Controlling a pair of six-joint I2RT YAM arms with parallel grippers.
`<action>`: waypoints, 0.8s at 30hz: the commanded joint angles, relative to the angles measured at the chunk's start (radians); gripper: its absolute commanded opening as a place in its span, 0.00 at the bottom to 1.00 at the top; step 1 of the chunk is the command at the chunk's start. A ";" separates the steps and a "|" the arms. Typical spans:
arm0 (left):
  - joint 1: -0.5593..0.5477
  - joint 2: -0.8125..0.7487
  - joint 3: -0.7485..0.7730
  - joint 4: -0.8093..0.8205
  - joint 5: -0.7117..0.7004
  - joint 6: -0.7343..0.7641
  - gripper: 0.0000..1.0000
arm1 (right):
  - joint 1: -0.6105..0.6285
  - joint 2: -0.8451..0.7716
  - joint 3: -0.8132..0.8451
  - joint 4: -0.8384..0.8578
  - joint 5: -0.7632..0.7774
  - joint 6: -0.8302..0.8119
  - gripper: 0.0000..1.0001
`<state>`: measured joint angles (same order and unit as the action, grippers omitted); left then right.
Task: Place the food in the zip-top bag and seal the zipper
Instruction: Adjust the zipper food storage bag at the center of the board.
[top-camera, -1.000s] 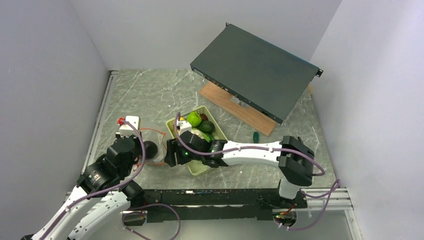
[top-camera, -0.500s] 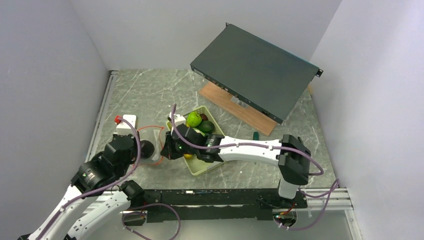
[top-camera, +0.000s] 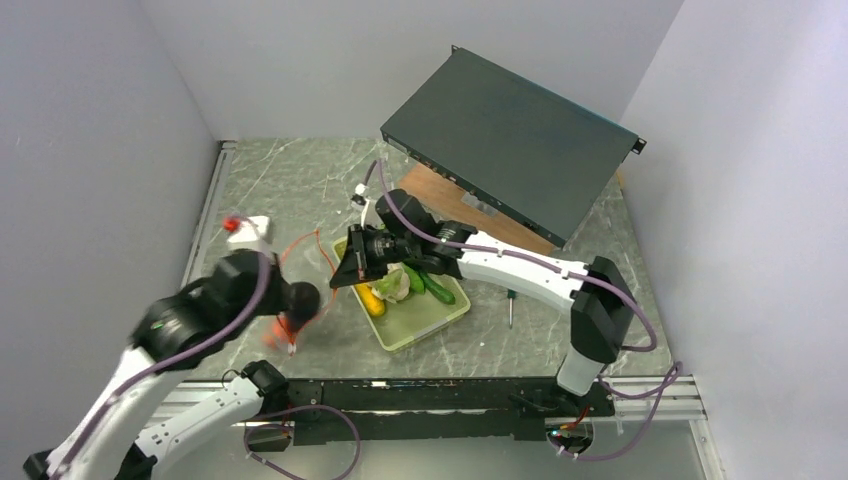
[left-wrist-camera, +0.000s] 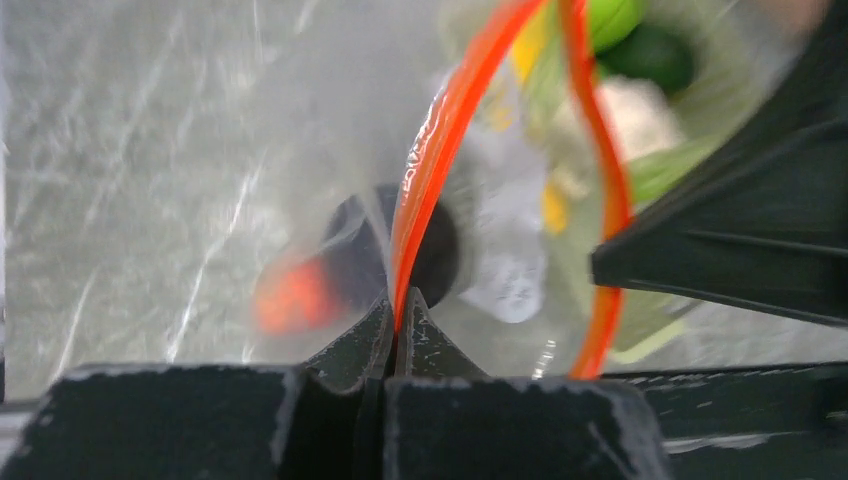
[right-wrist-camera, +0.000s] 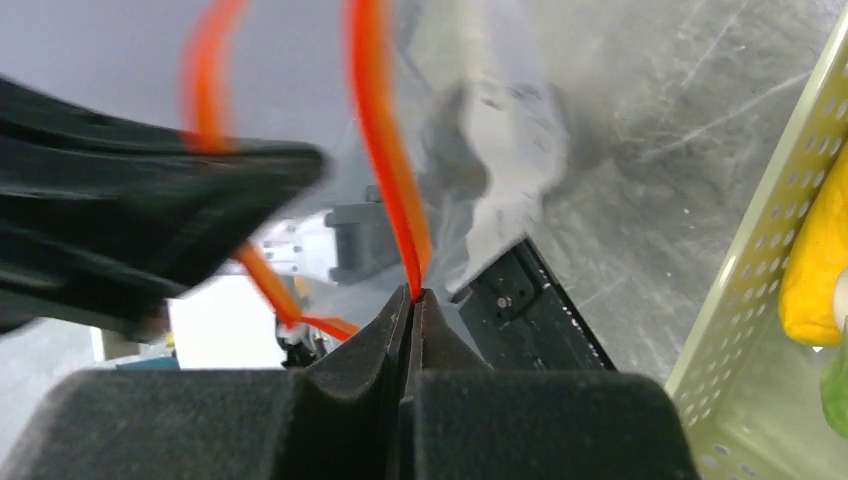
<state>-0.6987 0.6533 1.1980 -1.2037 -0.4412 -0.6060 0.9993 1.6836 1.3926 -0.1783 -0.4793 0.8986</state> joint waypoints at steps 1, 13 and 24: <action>0.013 0.083 -0.222 0.088 0.066 -0.055 0.00 | 0.003 0.091 0.105 -0.176 0.021 -0.103 0.00; 0.014 -0.089 -0.056 0.166 0.053 -0.073 0.00 | 0.001 0.066 0.348 -0.371 0.111 -0.265 0.00; 0.015 -0.061 -0.165 0.154 -0.122 0.006 0.00 | -0.005 0.089 0.243 -0.285 0.072 -0.277 0.00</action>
<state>-0.6876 0.5892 1.0222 -1.0924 -0.4606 -0.6678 0.9997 1.7676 1.6569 -0.4908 -0.4026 0.6544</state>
